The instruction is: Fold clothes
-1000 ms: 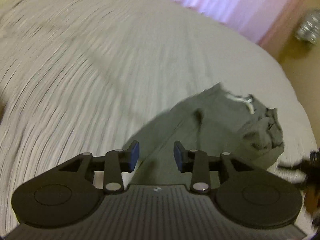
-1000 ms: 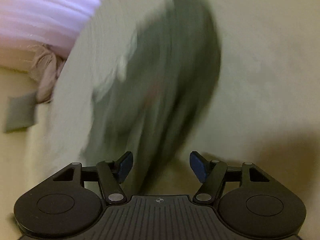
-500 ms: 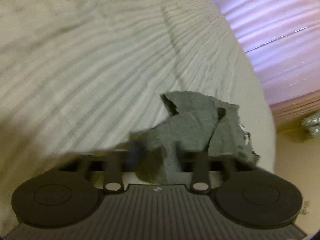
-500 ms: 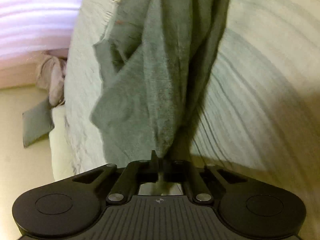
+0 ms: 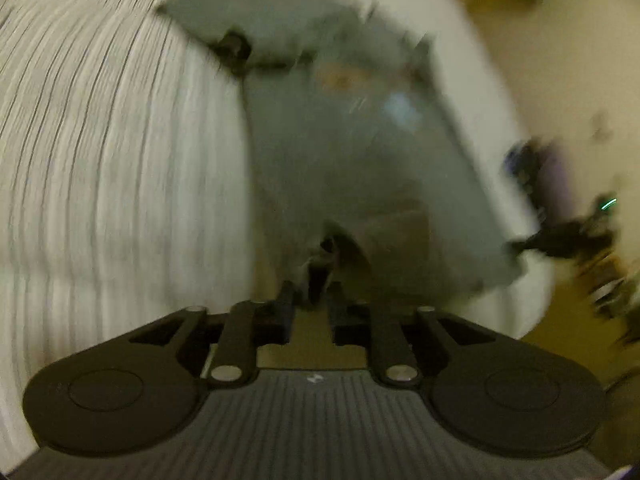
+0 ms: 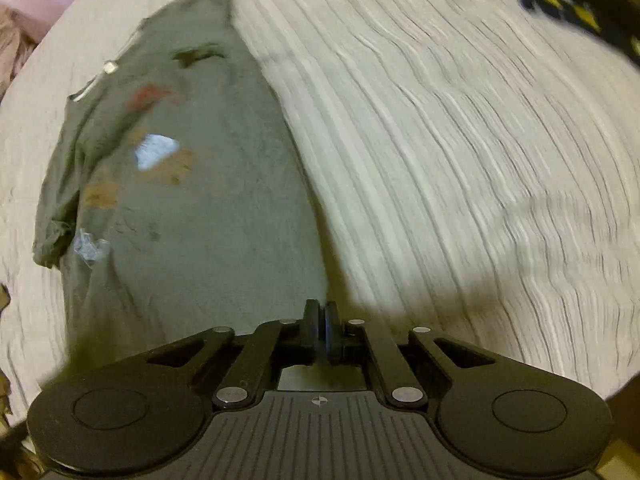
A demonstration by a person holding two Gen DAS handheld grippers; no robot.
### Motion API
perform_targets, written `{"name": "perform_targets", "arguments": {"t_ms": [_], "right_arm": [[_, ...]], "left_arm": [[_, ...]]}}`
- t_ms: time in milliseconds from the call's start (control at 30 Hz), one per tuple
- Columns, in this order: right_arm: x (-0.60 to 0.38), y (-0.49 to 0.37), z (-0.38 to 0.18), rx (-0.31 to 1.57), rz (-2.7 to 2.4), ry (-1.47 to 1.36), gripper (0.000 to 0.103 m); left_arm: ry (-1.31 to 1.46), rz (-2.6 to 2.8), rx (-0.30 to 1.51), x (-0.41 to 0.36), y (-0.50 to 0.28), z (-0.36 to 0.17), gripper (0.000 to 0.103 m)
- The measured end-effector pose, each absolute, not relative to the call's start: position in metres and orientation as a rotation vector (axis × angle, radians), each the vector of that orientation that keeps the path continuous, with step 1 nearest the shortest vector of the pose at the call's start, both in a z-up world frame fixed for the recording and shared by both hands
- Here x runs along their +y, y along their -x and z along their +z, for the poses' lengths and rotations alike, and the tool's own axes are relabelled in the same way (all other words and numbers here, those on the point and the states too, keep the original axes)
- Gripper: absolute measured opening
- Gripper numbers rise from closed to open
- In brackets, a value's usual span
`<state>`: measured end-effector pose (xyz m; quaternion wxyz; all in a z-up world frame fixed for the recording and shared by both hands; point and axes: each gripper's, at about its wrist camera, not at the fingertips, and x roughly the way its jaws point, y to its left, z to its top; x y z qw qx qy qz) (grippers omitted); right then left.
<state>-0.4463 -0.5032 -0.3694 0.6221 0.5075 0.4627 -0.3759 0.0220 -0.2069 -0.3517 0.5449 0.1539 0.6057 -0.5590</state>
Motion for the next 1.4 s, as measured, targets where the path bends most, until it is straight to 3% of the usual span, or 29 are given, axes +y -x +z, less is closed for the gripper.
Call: {"name": "perform_targets", "arguments": {"t_ms": [33, 67, 167, 300, 433, 533, 600, 633, 667, 700, 733, 900, 1000, 1200, 1300, 1333, 1367, 1400], "right_arm": [[-0.498, 0.454, -0.379, 1.058, -0.882, -1.192, 0.063], [-0.493, 0.46, -0.386, 1.041, -0.903, -1.206, 0.075], [-0.481, 0.475, -0.399, 0.945, -0.967, -1.264, 0.075], [-0.476, 0.506, -0.408, 0.701, -0.976, -1.394, 0.075], [-0.48, 0.523, -0.415, 0.611, -0.922, -1.404, 0.075], [-0.48, 0.52, -0.435, 0.524, -0.878, -1.455, 0.074], [-0.482, 0.517, -0.441, 0.517, -0.85, -1.465, 0.044], [-0.484, 0.509, -0.444, 0.546, -0.831, -1.468, 0.013], [-0.487, 0.505, -0.446, 0.581, -0.81, -1.468, 0.005], [-0.489, 0.502, -0.443, 0.609, -0.796, -1.442, 0.004], [-0.49, 0.501, -0.435, 0.628, -0.78, -1.402, 0.003], [-0.5, 0.515, -0.382, 0.686, -0.706, -1.255, 0.003], [-0.497, 0.527, -0.364, 0.738, -0.688, -1.227, 0.003], [-0.474, 0.546, -0.393, 0.926, -0.756, -1.257, 0.003], [-0.473, 0.549, -0.404, 0.983, -0.766, -1.265, 0.003], [-0.477, 0.55, -0.401, 1.008, -0.757, -1.266, 0.006], [-0.48, 0.55, -0.398, 1.033, -0.748, -1.266, 0.03], [-0.483, 0.55, -0.394, 1.069, -0.741, -1.254, 0.046]], "left_arm": [[-0.358, -1.273, 1.449, -0.205, -0.021, -0.357, 0.016], [-0.338, -1.223, 1.463, -0.204, -0.02, -0.362, 0.021], [-0.169, -1.121, 1.504, -0.2, -0.023, -0.37, 0.033], [0.028, -1.04, 1.513, -0.19, -0.02, -0.371, 0.034], [0.113, -0.905, 1.542, -0.181, -0.014, -0.381, 0.05], [0.149, -0.856, 1.592, -0.183, -0.005, -0.396, 0.05], [0.173, -0.855, 1.606, -0.188, 0.003, -0.403, 0.046], [0.161, -0.862, 1.597, -0.193, 0.006, -0.405, 0.04], [0.135, -0.865, 1.58, -0.197, 0.009, -0.405, 0.02], [0.104, -0.872, 1.563, -0.199, 0.011, -0.404, 0.006], [0.099, -0.889, 1.547, -0.198, 0.01, -0.401, 0.003], [0.163, -1.033, 1.364, -0.168, -0.003, -0.349, 0.002], [0.069, -1.089, 1.322, -0.155, 0.001, -0.326, 0.002], [-0.264, -1.023, 1.366, -0.157, 0.035, -0.357, 0.003], [-0.333, -0.969, 1.402, -0.162, 0.041, -0.374, 0.01], [-0.356, -0.95, 1.413, -0.164, 0.043, -0.38, 0.013], [-0.371, -0.934, 1.424, -0.165, 0.044, -0.383, 0.016], [-0.365, -0.925, 1.433, -0.164, 0.038, -0.379, 0.018]]}}
